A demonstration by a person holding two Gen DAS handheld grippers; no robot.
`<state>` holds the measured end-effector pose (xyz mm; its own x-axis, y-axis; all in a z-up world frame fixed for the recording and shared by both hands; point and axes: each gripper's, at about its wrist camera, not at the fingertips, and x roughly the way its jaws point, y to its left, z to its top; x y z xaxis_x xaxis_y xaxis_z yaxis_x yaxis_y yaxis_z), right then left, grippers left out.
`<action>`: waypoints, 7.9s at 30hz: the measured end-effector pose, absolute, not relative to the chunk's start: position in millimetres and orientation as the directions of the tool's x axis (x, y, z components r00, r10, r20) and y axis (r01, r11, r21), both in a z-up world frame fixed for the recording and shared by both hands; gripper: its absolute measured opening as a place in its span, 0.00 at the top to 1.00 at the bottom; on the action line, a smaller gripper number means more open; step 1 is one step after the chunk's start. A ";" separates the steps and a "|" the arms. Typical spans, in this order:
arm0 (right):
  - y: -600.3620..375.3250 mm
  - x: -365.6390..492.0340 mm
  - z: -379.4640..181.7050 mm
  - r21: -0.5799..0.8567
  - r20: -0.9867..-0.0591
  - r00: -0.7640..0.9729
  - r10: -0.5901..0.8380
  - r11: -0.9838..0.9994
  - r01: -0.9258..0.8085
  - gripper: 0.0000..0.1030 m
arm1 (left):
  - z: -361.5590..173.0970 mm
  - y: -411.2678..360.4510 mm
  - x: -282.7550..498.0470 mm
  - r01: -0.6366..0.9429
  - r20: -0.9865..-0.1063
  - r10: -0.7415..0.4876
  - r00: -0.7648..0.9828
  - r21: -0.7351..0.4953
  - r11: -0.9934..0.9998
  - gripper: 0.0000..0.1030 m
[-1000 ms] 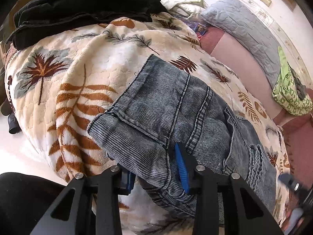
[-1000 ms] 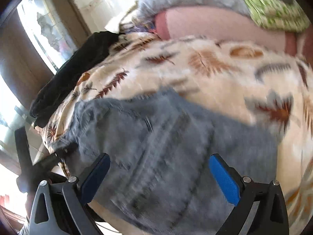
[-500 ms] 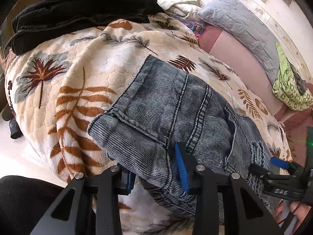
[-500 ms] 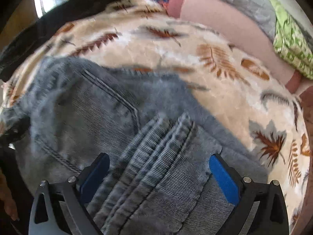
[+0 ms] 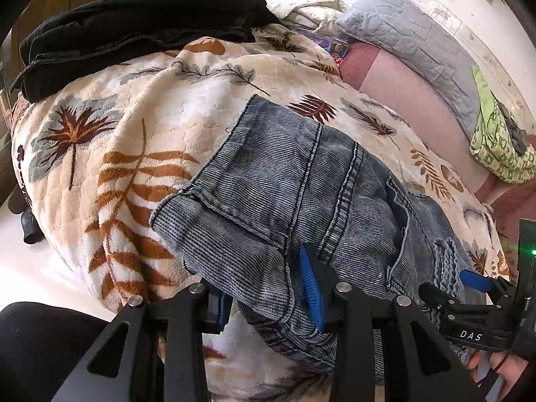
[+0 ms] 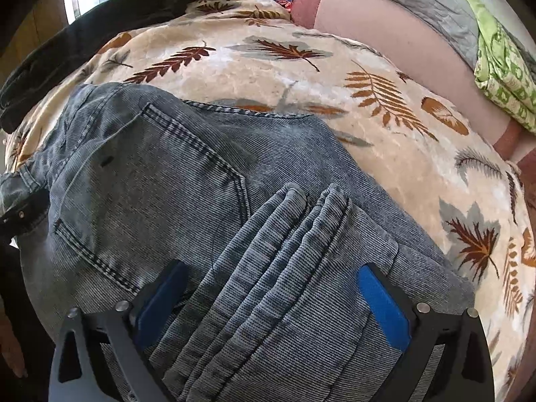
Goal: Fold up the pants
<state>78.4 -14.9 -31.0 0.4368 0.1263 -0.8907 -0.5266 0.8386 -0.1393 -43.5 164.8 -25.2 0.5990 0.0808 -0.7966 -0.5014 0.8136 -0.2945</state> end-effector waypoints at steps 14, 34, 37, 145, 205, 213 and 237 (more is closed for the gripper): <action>-13.9 80.9 -34.2 -0.140 -0.891 0.436 0.125 0.839 -0.526 0.00 | -24.9 164.3 -42.5 -0.503 -0.797 0.088 0.597 -0.287 0.815 0.62; -212.4 76.2 13.7 0.315 -0.746 0.546 0.381 0.924 -0.214 0.00 | 47.4 100.0 -27.1 -0.394 -0.682 0.286 0.673 -0.003 0.919 0.84; -277.8 70.1 20.4 0.434 -0.670 0.637 0.381 0.897 -0.081 0.00 | 76.8 45.6 -23.4 -0.289 -0.597 0.301 0.744 0.119 0.950 0.85; -155.3 38.5 2.1 0.032 -0.867 0.462 0.188 0.945 -0.326 0.35 | -4.5 31.7 -11.5 -0.062 -0.767 0.090 0.636 0.066 0.996 0.16; -210.0 102.3 -62.0 0.477 -0.845 0.237 0.479 0.876 -0.069 0.19 | -15.0 40.9 48.2 0.021 -0.818 -0.328 0.473 -0.362 0.932 0.35; -196.9 93.8 -56.6 0.350 -0.890 0.272 0.365 0.931 -0.105 0.34 | -10.1 32.4 46.0 0.053 -0.823 -0.290 0.488 -0.304 0.951 0.43; -196.8 92.0 -57.2 0.410 -0.867 0.242 0.435 0.900 -0.149 0.54 | 0.4 14.6 36.2 0.082 -0.826 -0.165 0.540 -0.143 0.986 0.68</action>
<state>92.0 -196.8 -57.2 0.2425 0.4354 -0.8670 -0.1493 0.8997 0.4101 36.2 14.6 0.4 0.5396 -0.1646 -0.8257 0.0822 0.9863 -0.1430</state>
